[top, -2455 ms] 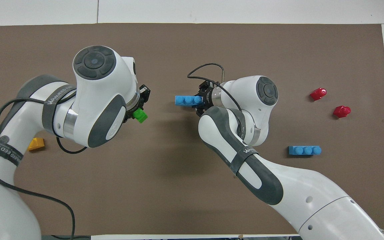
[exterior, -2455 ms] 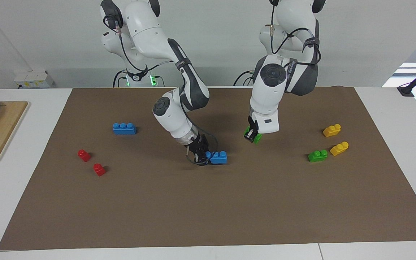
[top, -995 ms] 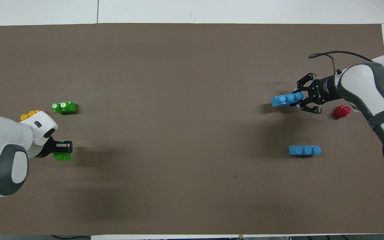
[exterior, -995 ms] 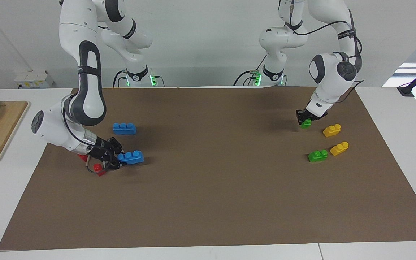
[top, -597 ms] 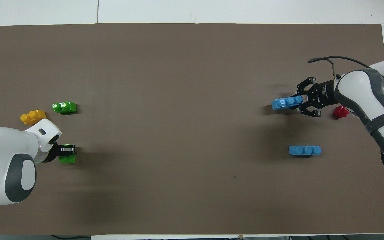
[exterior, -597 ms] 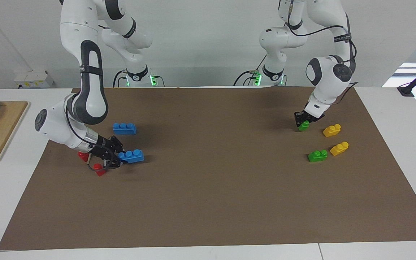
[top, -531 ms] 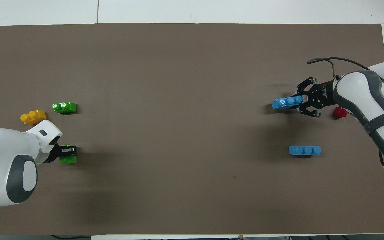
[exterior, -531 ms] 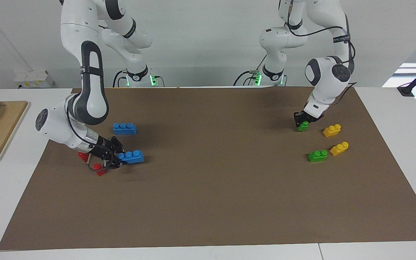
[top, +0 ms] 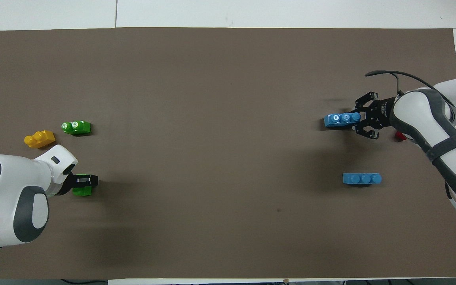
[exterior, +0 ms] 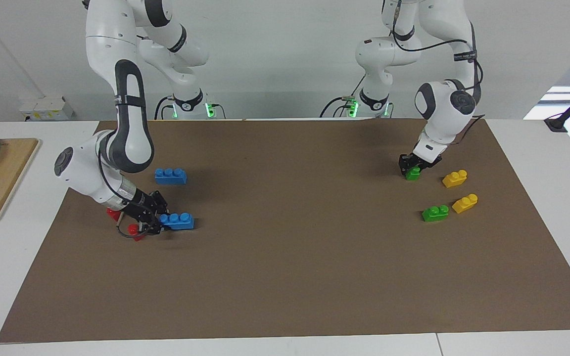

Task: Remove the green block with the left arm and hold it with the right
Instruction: 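Lower the green block near the yellow blocks while the right gripper carries blue, then open the left gripper off the green block while the right gripper releases blue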

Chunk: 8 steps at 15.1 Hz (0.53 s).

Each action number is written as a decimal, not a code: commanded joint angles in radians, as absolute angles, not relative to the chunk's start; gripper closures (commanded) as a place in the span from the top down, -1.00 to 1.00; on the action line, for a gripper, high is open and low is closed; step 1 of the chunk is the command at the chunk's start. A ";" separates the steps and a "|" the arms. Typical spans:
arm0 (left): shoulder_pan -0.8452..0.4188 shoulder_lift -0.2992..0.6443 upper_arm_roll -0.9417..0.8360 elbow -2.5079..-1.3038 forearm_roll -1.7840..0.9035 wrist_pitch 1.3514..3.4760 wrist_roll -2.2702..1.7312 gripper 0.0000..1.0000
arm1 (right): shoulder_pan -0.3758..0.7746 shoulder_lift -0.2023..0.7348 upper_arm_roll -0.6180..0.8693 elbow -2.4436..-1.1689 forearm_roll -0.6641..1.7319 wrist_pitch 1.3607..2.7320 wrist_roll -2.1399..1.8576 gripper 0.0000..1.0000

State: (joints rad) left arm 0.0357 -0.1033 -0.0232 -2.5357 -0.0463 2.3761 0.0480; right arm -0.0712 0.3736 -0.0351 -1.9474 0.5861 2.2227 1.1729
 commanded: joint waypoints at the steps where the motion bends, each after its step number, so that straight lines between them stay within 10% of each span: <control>1: 0.040 -0.106 -0.028 -2.540 -0.064 2.395 0.071 1.00 | -0.064 0.339 -0.026 -2.009 0.584 2.273 1.189 -1.00; 5: 0.026 -0.112 -0.034 -2.329 -0.064 2.162 0.064 1.00 | -0.051 0.337 -0.026 -2.019 0.584 2.286 1.192 -0.93; 8: 0.028 -0.120 -0.031 -2.163 -0.064 1.967 0.067 1.00 | -0.049 0.337 -0.025 -2.014 0.584 2.278 1.193 0.29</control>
State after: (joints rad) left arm 0.0317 -0.1180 -0.0348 -2.2738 -0.0487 2.0915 0.0483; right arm -0.0477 0.3652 -0.0323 -1.9841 0.5863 2.2605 1.1767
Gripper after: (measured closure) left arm 0.000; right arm 0.604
